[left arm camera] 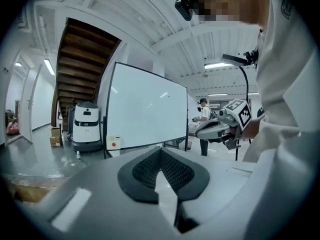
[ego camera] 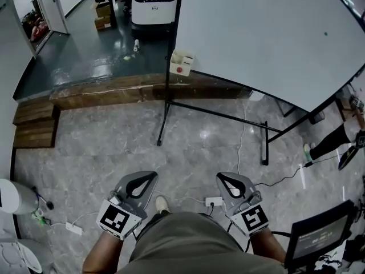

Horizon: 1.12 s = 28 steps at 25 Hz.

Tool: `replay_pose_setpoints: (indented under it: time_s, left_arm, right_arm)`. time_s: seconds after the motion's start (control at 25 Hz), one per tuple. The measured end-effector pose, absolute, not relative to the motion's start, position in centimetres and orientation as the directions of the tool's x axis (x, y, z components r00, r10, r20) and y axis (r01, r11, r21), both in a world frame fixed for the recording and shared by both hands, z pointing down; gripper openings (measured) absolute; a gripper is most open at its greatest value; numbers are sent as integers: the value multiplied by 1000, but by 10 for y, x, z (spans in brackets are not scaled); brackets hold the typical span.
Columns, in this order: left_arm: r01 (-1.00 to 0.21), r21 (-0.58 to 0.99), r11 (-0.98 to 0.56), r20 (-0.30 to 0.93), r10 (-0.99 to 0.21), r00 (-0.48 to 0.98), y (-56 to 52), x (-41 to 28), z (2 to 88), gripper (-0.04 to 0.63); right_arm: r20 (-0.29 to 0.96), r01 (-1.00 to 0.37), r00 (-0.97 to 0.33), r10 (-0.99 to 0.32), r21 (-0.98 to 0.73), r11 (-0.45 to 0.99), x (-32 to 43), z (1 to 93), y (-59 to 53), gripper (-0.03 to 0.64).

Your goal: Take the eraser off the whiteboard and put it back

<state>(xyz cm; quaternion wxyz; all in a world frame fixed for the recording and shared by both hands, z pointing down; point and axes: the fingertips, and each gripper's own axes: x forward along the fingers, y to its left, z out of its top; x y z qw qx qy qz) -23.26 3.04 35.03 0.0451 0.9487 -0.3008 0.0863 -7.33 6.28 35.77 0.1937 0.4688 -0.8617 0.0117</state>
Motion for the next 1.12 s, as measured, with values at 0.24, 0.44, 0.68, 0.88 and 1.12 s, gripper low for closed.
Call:
replay_pose_setpoints:
  time_s: [0.24, 0.44, 0.68, 0.88, 1.12]
  left_arm:
    - [-553, 17, -833, 187, -541, 820, 84, -165, 340, 6]
    - [-557, -16, -831, 173, -551, 817, 131, -119, 336, 6]
    - [-573, 9, -819, 204, -560, 803, 187, -83, 334, 6]
    - [-563, -3, -826, 238, -548, 802, 210, -70, 336, 6]
    - [-525, -18, -851, 215, -516, 829, 226, -58, 325, 6]
  right_arm:
    - [328, -839, -448, -832, 167, 518, -4, 352, 123, 3]
    - [313, -846, -444, -840, 162, 507, 44, 354, 175, 3]
    - [291, -835, -483, -826, 131, 534, 76, 359, 227, 3]
    - [291, -849, -463, -837, 124, 513, 101, 356, 252, 3]
    - [287, -879, -405, -868, 141, 456, 118, 351, 277, 3]
